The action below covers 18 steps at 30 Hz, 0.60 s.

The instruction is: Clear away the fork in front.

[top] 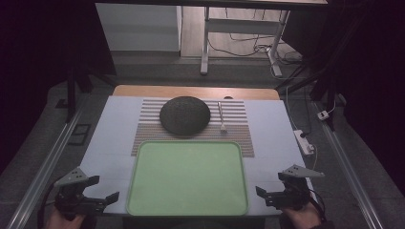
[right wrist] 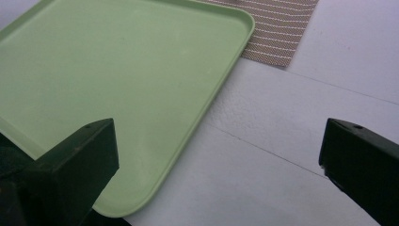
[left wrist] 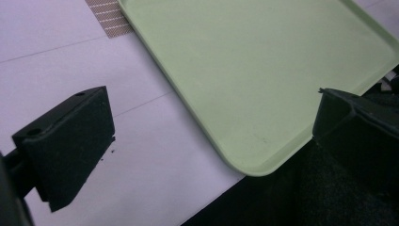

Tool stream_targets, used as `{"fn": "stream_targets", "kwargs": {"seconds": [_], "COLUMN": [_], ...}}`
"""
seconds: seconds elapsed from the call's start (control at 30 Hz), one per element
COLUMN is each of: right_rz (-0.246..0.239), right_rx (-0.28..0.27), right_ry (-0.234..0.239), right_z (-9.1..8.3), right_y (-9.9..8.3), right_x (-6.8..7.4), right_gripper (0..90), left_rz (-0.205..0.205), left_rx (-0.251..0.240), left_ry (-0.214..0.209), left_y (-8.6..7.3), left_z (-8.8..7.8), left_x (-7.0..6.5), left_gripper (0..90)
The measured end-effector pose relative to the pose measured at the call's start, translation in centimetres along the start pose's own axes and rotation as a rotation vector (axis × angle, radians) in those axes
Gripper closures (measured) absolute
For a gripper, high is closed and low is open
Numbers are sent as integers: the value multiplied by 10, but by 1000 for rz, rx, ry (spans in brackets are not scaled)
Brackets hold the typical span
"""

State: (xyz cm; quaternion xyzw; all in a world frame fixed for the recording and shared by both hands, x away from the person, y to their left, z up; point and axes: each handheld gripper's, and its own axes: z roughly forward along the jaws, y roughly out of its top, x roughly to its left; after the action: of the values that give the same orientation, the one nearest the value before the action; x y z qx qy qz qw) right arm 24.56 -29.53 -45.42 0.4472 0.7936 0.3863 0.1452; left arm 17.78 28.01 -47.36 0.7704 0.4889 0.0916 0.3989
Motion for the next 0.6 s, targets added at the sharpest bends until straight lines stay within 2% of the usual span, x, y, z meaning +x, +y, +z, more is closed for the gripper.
{"fn": "stream_targets", "kwargs": {"seconds": [0.17,0.23,0.43,0.6], "right_rz": [-19,-24,-29,-38], "right_rx": [17,23,31,37], "right_ry": [10,9,17,26], "right_z": [2,2,3,3], "right_y": [1,1,1,1], "right_x": [2,2,3,3], "right_gripper": [0,0,0,0], "left_rz": [6,-5,5,-8], "left_rx": [-22,-32,-1,17], "left_ry": [35,25,22,4], "left_y": [0,-1,1,2], "left_z": [-2,-3,0,2], "left_x": [-1,1,1,3], "left_gripper": [0,0,0,1]}}
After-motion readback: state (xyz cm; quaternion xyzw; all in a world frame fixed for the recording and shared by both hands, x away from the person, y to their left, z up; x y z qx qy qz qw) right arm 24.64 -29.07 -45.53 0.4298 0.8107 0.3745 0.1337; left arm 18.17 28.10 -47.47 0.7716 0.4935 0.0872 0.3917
